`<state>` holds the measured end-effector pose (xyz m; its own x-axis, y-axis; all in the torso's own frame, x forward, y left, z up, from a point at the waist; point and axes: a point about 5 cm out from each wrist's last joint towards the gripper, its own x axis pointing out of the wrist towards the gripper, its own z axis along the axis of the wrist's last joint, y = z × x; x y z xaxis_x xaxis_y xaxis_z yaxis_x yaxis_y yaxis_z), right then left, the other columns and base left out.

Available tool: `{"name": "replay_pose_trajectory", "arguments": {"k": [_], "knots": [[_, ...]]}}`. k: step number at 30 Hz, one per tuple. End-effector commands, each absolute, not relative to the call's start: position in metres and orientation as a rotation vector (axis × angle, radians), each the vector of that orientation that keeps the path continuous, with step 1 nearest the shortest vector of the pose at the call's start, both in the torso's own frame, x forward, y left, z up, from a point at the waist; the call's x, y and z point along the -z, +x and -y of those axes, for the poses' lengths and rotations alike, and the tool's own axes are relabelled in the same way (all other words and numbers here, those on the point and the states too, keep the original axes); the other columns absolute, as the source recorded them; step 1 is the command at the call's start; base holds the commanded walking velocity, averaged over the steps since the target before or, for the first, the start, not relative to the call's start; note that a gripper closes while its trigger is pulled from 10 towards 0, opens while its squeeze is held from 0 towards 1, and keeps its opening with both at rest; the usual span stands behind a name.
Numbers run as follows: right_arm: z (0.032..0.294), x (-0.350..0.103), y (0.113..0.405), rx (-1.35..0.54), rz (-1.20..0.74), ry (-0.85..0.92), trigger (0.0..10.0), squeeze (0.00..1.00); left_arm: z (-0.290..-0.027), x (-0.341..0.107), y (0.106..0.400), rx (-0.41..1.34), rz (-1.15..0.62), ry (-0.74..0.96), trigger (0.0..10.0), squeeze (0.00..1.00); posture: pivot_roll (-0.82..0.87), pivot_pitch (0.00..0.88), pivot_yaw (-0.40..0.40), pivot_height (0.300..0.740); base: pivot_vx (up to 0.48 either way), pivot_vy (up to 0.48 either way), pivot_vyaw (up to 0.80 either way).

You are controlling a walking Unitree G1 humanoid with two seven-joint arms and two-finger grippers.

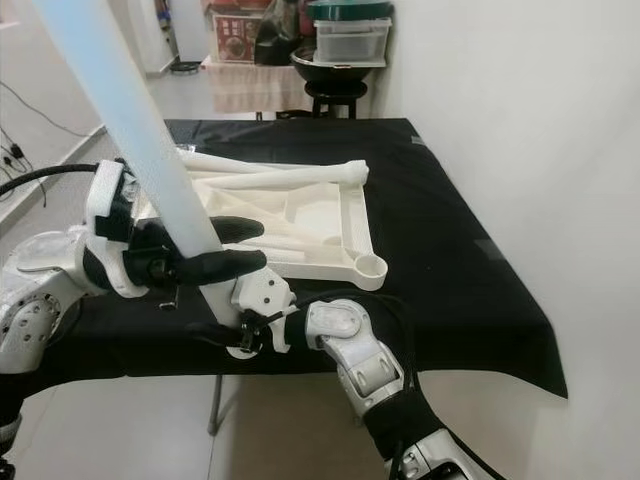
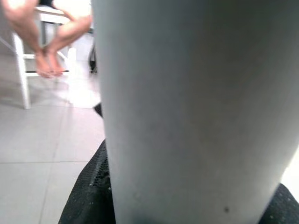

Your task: Building children table

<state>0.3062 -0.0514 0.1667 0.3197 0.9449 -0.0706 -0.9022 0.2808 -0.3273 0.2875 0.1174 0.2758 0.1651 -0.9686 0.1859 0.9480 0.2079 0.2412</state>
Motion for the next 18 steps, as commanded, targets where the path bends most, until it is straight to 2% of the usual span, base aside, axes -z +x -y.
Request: {"name": "replay_pose_trajectory", "arguments": {"k": [1,2,3,9,10,11,18], "knots": [[0.044,-0.170,0.310,-1.210,0.159,-0.369,0.0,0.00,-0.107,-0.278,0.292,1.330,0.349,0.050,10.0,0.00,-0.01,0.000,0.000,0.740,0.000,0.000,0.00],[0.045,-0.171,0.312,-1.193,0.163,-0.367,0.0,0.00,-0.111,-0.282,0.300,1.228,0.373,0.008,10.0,1.00,0.00,0.000,-0.002,0.740,0.000,0.000,0.00],[0.046,-0.171,0.313,-1.176,0.167,-0.365,0.0,0.00,-0.117,-0.286,0.308,1.122,0.397,-0.048,10.0,1.00,0.00,0.000,-0.002,0.740,0.000,0.000,0.00],[0.046,-0.174,0.316,-1.150,0.177,-0.347,0.0,0.00,-0.126,-0.290,0.314,1.026,0.434,-0.077,10.0,1.00,0.00,0.000,-0.002,0.740,0.000,0.000,0.00],[0.049,-0.177,0.321,-1.098,0.192,-0.326,0.0,0.00,-0.143,-0.294,0.323,0.848,0.477,-0.124,10.0,1.00,0.00,0.000,0.000,0.740,0.000,0.000,0.00],[0.050,-0.179,0.324,-1.075,0.197,-0.321,0.0,0.00,-0.151,-0.294,0.326,0.779,0.485,-0.144,10.0,1.00,0.00,0.000,0.000,0.740,0.000,0.000,0.00],[0.055,-0.183,0.331,-1.003,0.210,-0.301,0.0,0.00,-0.172,-0.293,0.331,0.608,0.508,-0.160,10.0,1.00,0.00,0.000,-0.003,0.740,0.000,0.000,0.00]]}}
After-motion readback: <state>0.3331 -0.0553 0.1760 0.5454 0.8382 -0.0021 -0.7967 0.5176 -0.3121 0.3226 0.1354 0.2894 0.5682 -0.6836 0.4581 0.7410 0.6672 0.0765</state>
